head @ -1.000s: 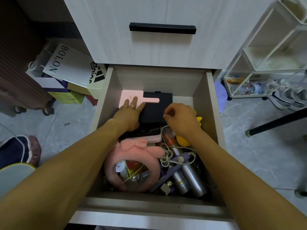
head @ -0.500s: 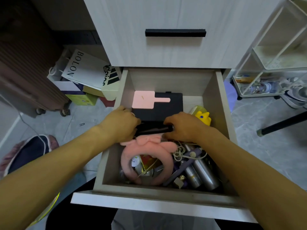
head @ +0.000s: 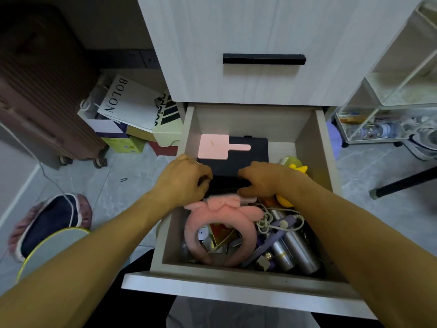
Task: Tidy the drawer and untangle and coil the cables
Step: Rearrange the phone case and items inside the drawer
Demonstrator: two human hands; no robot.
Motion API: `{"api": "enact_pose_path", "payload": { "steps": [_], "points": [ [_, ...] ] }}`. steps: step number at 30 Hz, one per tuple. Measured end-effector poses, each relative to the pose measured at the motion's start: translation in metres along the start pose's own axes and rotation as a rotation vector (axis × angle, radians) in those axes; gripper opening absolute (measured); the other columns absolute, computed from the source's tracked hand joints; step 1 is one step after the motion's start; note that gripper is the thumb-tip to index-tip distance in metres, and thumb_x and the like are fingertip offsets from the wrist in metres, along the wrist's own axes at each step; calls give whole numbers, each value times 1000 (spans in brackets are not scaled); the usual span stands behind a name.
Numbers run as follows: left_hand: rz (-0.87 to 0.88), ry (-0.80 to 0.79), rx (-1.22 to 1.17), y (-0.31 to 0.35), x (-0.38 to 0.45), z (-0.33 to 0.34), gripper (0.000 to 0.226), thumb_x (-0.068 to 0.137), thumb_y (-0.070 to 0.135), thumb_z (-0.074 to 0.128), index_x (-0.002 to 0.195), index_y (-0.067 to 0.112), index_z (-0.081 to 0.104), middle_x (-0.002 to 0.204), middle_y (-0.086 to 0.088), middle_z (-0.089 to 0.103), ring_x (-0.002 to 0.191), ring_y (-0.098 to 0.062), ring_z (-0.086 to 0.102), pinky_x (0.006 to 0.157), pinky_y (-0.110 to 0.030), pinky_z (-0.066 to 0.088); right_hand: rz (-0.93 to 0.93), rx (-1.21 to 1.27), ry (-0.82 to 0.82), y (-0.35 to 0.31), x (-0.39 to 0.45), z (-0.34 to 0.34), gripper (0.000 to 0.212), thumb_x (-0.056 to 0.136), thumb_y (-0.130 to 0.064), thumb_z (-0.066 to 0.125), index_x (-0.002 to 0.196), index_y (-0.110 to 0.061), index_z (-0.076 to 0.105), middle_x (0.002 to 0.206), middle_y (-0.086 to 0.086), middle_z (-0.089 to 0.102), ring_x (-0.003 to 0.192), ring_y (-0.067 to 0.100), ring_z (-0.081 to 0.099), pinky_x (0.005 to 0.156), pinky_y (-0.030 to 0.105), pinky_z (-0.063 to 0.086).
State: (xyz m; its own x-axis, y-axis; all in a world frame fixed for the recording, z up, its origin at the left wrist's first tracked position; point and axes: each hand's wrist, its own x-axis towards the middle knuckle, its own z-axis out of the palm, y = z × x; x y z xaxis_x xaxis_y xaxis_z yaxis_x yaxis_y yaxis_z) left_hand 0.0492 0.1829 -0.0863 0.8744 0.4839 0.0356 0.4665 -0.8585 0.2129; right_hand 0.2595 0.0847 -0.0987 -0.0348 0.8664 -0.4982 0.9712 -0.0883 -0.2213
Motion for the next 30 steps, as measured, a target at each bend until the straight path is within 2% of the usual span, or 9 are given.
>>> {"api": "enact_pose_path", "payload": {
  "steps": [3,7,10,13,17,20,23,27,30],
  "points": [
    [18,39,6,1,-1,2,17,86,27,61,95,23,75,75,2,70,73,-17,54,75,-24,36,49,-2,90,-1,-1,15,32,99,-36,41,111,-8,51,105,20,59,92,36,58,69,35,39],
    [33,31,-7,3,-3,4,19,87,28,59,98,24,75,77,3,71,73,-16,55,78,-25,39,101,91,125,4,6,15,29,92,-28,55,117,-13,55,113,15,58,101,34,57,75,33,43],
    [55,5,-1,-1,3,0,23,86,27,60,105,22,74,92,1,74,81,-20,61,82,-27,42,109,292,322,12,6,13,23,90,-23,61,111,-15,62,108,14,65,99,34,60,81,39,51],
    [55,54,-23,-6,18,-6,40,84,21,64,124,16,63,118,-6,65,102,-27,61,90,-37,50,121,328,578,20,0,8,23,91,-25,61,111,-16,63,99,14,68,91,36,60,73,42,51],
    [-42,57,6,-5,54,-18,48,88,21,59,134,17,47,126,-10,54,101,-31,59,76,-41,52,131,203,770,24,-2,-8,21,95,-30,55,108,-18,66,83,12,68,75,37,59,60,41,49],
    [6,67,206,-12,73,-16,30,88,25,53,114,14,61,98,-10,67,88,-32,61,87,-40,45,207,95,691,27,12,-17,22,97,-29,50,109,-16,65,87,15,67,79,38,59,60,39,46],
    [-87,193,56,-24,73,-5,16,84,17,56,84,10,70,72,-8,65,77,-28,58,93,-33,37,293,108,545,27,35,-8,23,96,-22,50,114,-13,62,104,18,64,93,40,60,68,38,44],
    [-175,289,-177,-21,67,-3,9,85,9,64,83,6,72,73,-7,65,80,-23,52,89,-21,29,325,341,397,20,58,13,49,90,-26,66,131,-2,52,149,20,35,132,36,41,104,37,39],
    [-148,292,-166,-25,66,-1,7,84,12,66,83,9,73,72,-4,64,80,-21,51,84,-20,29,441,417,458,12,68,14,66,85,-33,72,134,-2,41,144,20,30,124,38,45,101,41,43]
  ]
}}
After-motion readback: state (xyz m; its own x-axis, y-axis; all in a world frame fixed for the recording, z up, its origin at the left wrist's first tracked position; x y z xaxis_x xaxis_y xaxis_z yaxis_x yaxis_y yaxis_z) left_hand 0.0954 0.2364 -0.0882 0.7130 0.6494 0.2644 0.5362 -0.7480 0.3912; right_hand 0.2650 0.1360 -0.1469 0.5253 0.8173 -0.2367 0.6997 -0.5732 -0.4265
